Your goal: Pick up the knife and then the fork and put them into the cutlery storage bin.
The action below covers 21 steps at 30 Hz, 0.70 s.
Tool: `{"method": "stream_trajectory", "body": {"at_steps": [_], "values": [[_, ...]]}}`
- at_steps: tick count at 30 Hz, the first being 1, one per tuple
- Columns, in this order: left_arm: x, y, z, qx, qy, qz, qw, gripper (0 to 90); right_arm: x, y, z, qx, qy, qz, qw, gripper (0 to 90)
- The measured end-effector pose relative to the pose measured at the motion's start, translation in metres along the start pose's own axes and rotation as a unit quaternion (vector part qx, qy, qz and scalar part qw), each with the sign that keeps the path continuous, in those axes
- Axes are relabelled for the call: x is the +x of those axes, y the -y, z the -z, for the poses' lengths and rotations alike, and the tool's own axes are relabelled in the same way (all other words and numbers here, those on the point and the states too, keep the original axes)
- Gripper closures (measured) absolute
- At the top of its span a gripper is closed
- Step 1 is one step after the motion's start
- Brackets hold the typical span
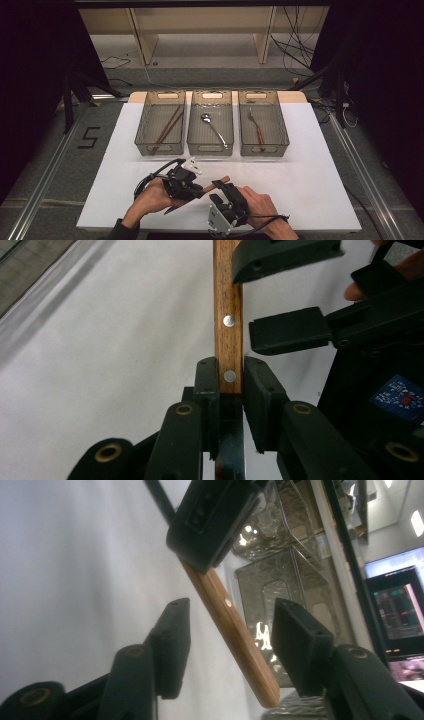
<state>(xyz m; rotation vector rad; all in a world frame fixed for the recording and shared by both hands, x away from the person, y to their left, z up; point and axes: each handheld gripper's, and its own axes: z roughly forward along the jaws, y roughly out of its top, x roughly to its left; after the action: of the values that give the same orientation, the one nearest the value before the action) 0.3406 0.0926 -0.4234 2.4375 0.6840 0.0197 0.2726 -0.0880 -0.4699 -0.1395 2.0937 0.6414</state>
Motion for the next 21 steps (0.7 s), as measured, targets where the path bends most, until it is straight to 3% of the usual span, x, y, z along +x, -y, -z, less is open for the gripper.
{"method": "stream_trajectory", "body": {"at_steps": [9,12,13,21], "values": [[-0.006,-0.002,0.001,0.003,0.011,-0.007,0.9999,76.9,0.008,0.0,-0.003,0.011,0.025,0.043,0.9987,60.2],[-0.007,-0.003,0.001,0.004,0.014,-0.014,0.9998,76.9,0.012,0.0,-0.004,0.016,0.035,0.056,0.9977,63.5],[-0.008,-0.003,0.001,0.004,0.017,-0.014,0.9997,76.9,0.011,0.0,-0.005,0.015,0.038,0.072,0.9966,64.5],[-0.008,-0.003,0.0,0.005,0.022,-0.013,0.9997,76.9,0.018,0.0,-0.006,0.018,0.051,0.103,0.9932,72.5]]}}
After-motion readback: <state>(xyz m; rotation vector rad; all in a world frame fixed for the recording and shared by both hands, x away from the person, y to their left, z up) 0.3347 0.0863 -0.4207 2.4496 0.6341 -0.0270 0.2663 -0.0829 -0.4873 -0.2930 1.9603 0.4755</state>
